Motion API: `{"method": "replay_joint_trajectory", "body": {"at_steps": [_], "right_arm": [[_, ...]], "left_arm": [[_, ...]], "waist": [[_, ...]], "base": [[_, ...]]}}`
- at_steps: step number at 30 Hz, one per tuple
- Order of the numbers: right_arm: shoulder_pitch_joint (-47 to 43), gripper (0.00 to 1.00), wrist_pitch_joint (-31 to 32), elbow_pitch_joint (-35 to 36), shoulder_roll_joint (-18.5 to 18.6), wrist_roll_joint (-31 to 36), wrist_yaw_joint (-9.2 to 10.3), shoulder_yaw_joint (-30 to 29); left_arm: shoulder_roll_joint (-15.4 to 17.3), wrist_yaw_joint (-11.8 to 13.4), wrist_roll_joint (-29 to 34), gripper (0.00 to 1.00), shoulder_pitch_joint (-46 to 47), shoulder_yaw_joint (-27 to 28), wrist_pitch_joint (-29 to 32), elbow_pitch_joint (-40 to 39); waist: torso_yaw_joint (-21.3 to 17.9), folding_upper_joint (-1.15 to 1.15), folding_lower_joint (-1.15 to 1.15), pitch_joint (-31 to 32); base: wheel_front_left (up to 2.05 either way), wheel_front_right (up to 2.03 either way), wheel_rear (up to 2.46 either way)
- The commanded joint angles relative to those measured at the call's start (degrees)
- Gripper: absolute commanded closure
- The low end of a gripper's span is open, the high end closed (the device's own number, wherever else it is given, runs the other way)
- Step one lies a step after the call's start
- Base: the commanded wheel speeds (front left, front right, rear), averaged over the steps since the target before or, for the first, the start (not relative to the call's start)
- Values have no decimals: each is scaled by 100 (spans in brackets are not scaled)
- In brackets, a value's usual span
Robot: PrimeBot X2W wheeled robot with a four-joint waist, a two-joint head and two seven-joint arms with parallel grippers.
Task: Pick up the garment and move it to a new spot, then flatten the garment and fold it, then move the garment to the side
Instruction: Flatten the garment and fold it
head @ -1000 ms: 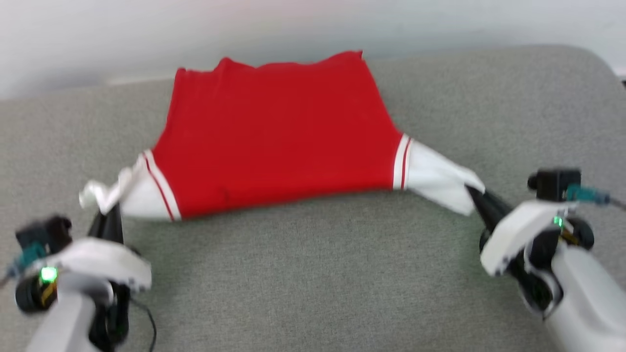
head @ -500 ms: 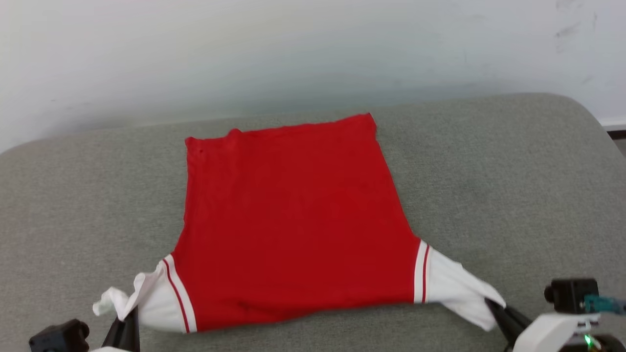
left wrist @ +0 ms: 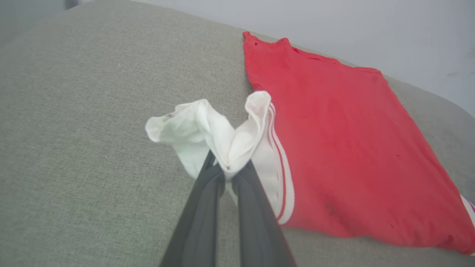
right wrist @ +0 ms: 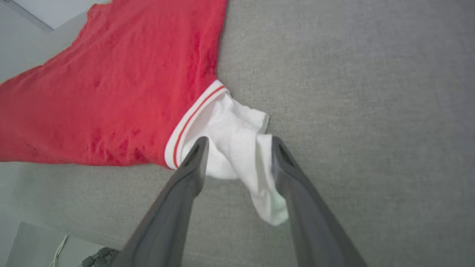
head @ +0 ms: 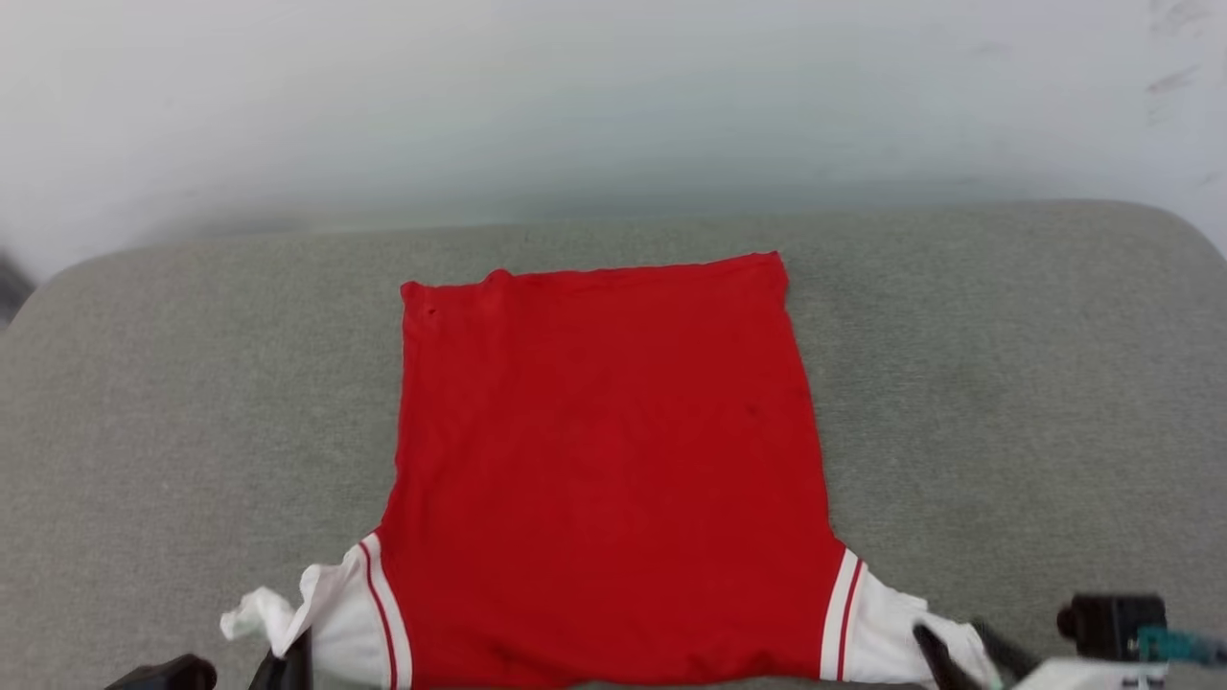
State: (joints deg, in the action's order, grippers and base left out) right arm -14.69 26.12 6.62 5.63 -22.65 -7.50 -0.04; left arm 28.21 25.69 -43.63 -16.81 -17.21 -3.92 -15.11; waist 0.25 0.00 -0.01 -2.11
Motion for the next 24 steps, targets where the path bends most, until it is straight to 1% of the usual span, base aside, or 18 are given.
{"method": "replay_joint_trajectory", "body": {"at_steps": [1,5,7,10,12,13,14,17,20,24], "right_arm": [[334,0,-154,-90,-12,31,2,-15],[1290,0,-590,-534,-39,-78,2,-263],[1890,0,-689,-862,47,-97,2,-420],[2834,0,-638,-1454,236,-151,2,-590],[3456,0,-507,-1904,441,-146,2,-656],[3456,0,-507,-1904,441,-146,2,-656],[3783,0,-448,-2128,539,-165,2,-699],[4689,0,-78,-2824,882,-152,2,-691],[5500,0,356,-3466,1216,-33,2,-551],[6384,0,709,-4201,1493,114,1,-439]], "left_arm": [[-85,-41,44,100,121,-37,-90,-13],[-229,-101,183,100,386,-160,-284,-37],[-298,-148,251,100,550,-242,-347,-60],[-390,-261,354,100,870,-386,-390,-101],[-503,-345,413,100,1126,-506,-438,-112],[-503,-345,413,100,1126,-506,-438,-112],[-547,-396,440,100,1246,-572,-458,-96],[-715,-562,502,100,1587,-742,-540,-29],[-878,-711,527,100,1859,-863,-640,82],[-1087,-924,506,100,2161,-993,-755,300]], "waist": [[101,0,1,-115],[321,0,1,-392],[490,0,1,-579],[784,0,1,-931],[1005,0,1,-1168],[1005,0,1,-1168],[1119,0,1,-1275],[1418,0,1,-1628],[1661,0,1,-1957],[1949,0,1,-2307]], "base": [[0,0,0],[0,0,0],[0,0,0],[0,0,0],[0,0,0],[0,0,0],[0,0,0],[0,0,0],[0,0,0],[0,0,0]]}}
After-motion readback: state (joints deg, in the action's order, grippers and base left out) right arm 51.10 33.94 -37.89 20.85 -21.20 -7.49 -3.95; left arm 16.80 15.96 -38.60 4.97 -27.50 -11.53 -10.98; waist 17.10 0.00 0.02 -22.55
